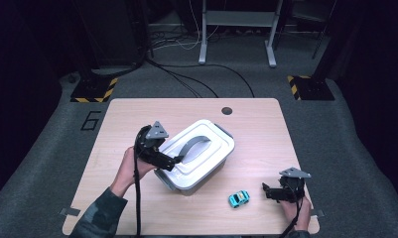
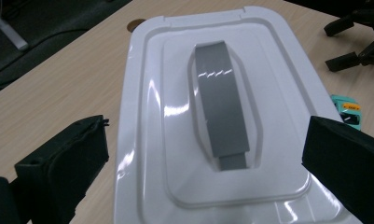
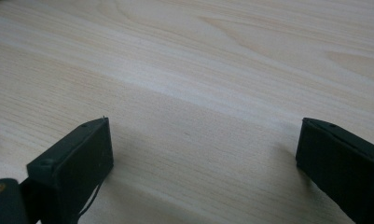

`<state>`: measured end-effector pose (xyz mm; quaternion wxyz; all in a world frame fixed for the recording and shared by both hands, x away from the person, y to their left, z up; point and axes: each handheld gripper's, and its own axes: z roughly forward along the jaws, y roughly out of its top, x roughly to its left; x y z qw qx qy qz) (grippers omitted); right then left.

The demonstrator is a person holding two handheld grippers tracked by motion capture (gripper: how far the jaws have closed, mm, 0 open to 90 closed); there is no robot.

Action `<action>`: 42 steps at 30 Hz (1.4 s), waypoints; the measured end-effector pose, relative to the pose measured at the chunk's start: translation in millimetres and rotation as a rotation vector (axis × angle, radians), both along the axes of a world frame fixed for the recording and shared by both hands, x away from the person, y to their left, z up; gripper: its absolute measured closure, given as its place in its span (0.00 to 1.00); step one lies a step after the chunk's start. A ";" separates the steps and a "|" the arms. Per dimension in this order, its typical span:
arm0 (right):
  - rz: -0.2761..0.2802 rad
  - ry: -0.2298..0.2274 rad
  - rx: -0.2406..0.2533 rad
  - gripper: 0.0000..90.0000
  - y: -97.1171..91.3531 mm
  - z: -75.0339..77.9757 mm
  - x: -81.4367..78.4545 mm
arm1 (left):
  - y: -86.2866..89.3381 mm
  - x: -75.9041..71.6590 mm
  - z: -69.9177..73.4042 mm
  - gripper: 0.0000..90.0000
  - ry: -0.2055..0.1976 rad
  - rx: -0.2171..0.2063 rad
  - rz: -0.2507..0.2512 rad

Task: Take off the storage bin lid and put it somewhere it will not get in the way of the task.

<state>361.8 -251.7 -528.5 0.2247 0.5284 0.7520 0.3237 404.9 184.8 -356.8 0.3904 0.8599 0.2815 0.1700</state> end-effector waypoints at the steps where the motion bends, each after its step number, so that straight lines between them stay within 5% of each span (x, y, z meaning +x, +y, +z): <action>1: 0.000 0.000 0.000 0.03 0.0 0.0 0.0 | 0.0 0.0 0.0 0.00 0.000 0.000 0.000; 9: 0.004 -0.001 -0.004 0.04 -0.6 0.0 0.0 | -37.4 14.5 -5.0 0.01 0.023 0.048 -0.022; 13: 0.004 -0.001 -0.004 0.04 -0.6 0.0 0.0 | -45.5 19.5 -8.3 0.20 0.032 0.075 -0.033; 16: 0.006 -0.001 -0.004 0.04 -0.5 0.1 -0.2 | -51.0 25.5 -12.5 0.35 0.037 0.089 0.004; 24: 0.008 -0.003 -0.003 0.05 -0.5 0.2 -0.3 | -54.4 32.3 -21.1 0.71 0.071 0.046 0.044; 42: 0.009 -0.003 -0.004 0.05 -0.4 0.2 -0.3 | -56.2 29.3 -18.4 0.74 0.059 -0.006 0.057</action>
